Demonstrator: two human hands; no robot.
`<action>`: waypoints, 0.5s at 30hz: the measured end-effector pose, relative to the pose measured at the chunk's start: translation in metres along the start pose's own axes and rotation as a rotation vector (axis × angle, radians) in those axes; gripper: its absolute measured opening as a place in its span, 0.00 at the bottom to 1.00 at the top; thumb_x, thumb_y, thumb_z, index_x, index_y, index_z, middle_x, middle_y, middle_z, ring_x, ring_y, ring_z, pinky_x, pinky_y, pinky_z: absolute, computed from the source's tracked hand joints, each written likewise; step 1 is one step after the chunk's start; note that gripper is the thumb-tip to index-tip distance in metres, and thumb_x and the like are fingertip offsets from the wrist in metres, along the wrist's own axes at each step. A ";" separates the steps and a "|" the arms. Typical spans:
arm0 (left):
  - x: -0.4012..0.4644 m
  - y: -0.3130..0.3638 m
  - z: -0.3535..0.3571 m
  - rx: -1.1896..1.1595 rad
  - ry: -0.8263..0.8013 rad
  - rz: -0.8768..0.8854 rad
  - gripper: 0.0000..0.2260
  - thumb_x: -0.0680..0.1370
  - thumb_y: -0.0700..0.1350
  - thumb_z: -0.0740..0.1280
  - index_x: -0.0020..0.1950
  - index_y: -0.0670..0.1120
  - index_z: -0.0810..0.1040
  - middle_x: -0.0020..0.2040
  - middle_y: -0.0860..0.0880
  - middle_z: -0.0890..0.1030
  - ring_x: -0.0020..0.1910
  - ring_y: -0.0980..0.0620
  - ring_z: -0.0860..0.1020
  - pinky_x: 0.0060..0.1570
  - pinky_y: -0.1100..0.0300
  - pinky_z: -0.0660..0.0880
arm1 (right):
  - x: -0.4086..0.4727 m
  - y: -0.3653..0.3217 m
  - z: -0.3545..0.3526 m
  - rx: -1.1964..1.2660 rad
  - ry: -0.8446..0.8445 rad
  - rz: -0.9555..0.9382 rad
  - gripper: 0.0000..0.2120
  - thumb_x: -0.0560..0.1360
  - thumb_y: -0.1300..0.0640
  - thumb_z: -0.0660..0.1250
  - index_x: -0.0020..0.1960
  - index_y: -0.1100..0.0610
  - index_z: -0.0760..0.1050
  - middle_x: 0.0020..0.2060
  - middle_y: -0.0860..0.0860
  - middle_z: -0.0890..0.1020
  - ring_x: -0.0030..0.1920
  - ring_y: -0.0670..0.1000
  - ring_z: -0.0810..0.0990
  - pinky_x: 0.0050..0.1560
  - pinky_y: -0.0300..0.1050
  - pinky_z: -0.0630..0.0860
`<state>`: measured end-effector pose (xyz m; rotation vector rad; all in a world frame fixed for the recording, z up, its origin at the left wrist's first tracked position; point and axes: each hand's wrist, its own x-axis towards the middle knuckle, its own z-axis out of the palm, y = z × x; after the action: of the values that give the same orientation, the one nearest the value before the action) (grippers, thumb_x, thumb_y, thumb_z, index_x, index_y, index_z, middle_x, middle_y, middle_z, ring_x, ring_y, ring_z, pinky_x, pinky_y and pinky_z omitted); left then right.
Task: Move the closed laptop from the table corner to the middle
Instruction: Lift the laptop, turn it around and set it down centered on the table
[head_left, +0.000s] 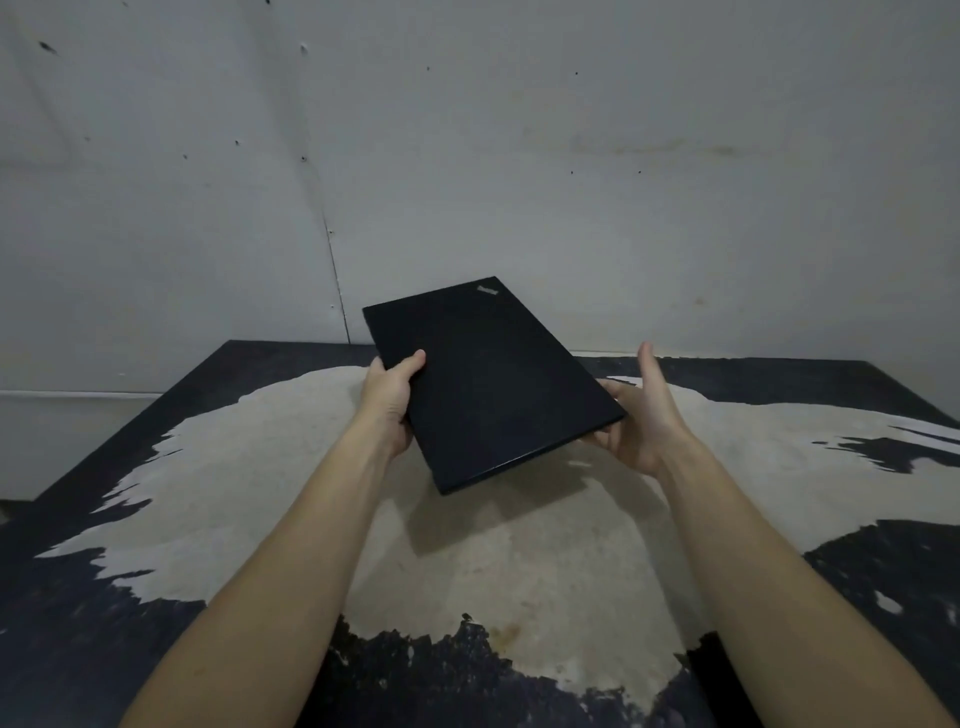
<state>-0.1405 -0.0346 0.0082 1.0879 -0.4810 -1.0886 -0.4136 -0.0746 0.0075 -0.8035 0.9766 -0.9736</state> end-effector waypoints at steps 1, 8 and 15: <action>-0.002 0.001 -0.002 0.022 -0.020 -0.030 0.16 0.80 0.42 0.71 0.67 0.45 0.75 0.57 0.41 0.85 0.51 0.41 0.85 0.43 0.46 0.83 | 0.002 -0.003 -0.004 -0.039 0.006 0.004 0.49 0.76 0.22 0.49 0.66 0.65 0.78 0.59 0.60 0.87 0.61 0.62 0.86 0.57 0.57 0.82; -0.012 -0.008 -0.008 0.169 -0.196 -0.118 0.13 0.81 0.42 0.69 0.66 0.46 0.77 0.54 0.41 0.85 0.46 0.43 0.85 0.32 0.52 0.82 | 0.017 -0.019 -0.004 -0.293 -0.045 0.044 0.48 0.76 0.22 0.52 0.70 0.64 0.77 0.56 0.60 0.81 0.51 0.60 0.81 0.49 0.52 0.79; -0.014 -0.018 -0.004 0.296 -0.344 -0.119 0.08 0.82 0.40 0.67 0.60 0.48 0.79 0.40 0.47 0.88 0.34 0.49 0.86 0.29 0.57 0.82 | 0.024 -0.021 0.010 -0.292 -0.083 0.076 0.28 0.79 0.36 0.65 0.67 0.55 0.83 0.57 0.52 0.88 0.54 0.54 0.87 0.52 0.47 0.82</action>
<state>-0.1519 -0.0212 -0.0070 1.2017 -0.8813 -1.3472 -0.4051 -0.1030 0.0223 -1.0333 1.0836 -0.7352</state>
